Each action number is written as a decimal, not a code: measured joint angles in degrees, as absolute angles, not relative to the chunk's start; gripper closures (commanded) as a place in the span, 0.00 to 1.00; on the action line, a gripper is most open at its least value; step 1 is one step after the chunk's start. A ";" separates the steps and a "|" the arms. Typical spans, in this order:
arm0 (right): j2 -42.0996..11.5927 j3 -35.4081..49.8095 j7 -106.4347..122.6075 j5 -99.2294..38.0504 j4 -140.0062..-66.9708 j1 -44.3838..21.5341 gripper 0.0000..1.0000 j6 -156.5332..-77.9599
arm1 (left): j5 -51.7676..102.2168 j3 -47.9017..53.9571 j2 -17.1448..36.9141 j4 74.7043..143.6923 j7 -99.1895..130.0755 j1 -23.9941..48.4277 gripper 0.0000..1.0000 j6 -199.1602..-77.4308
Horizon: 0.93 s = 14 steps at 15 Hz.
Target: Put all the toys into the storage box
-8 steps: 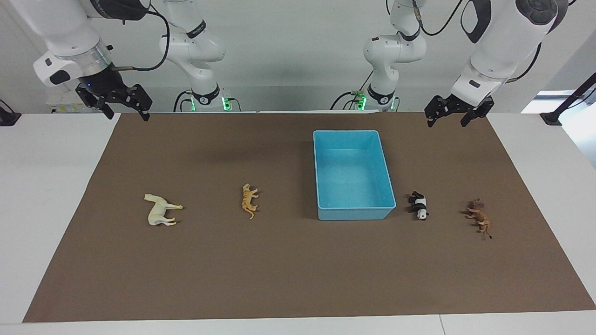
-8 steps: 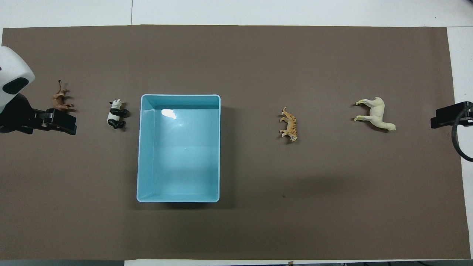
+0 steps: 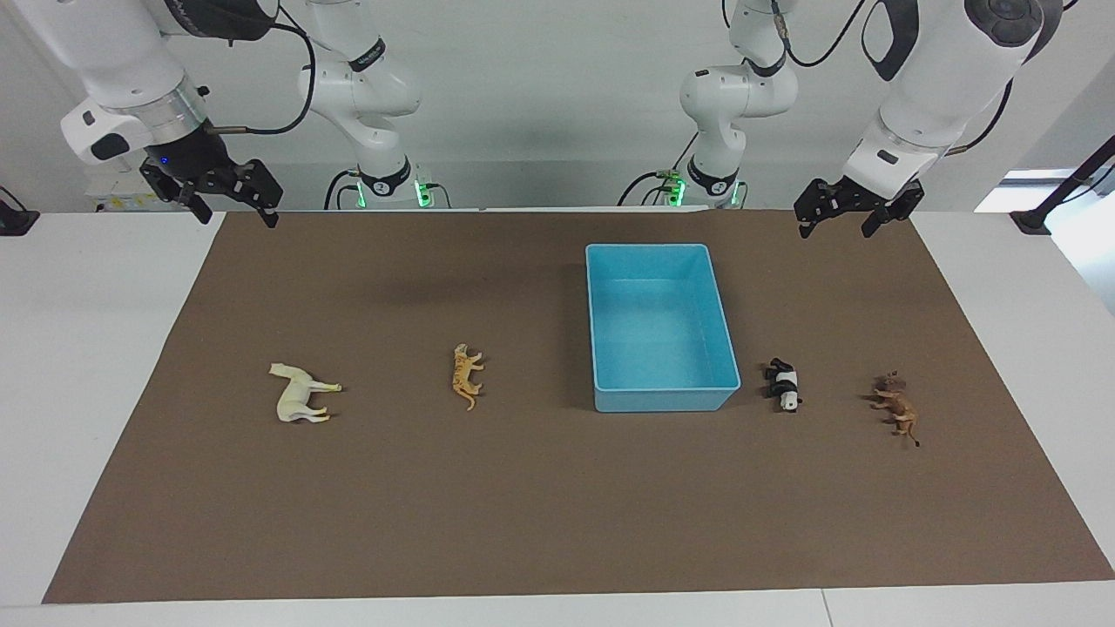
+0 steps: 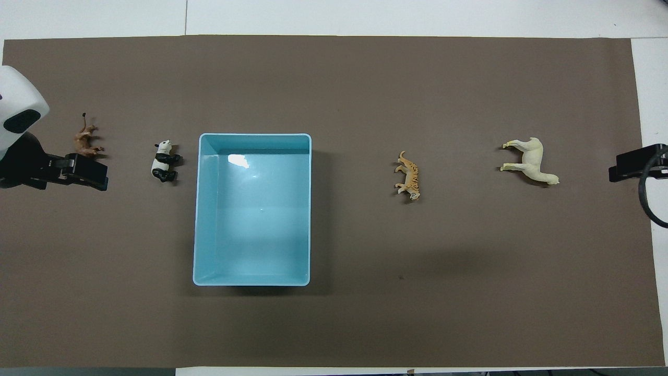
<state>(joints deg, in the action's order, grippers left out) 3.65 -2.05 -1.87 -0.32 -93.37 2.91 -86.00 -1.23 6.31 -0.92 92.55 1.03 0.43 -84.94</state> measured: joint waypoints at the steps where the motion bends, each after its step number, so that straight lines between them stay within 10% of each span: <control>1: 3.66 -2.05 -1.77 -0.32 -93.53 2.93 0.00 -86.00 | -1.23 6.30 -0.92 92.56 1.11 0.43 0.00 -84.94; 9: 2.15 -2.00 -1.22 -0.31 -103.23 2.92 0.00 -100.75 | -1.28 6.10 -1.25 101.71 -2.24 -2.06 0.00 -102.65; 14: -6.45 -2.01 0.26 -0.30 -106.35 2.96 0.00 -113.50 | -1.53 6.22 9.31 103.80 -7.59 -3.81 0.00 -115.56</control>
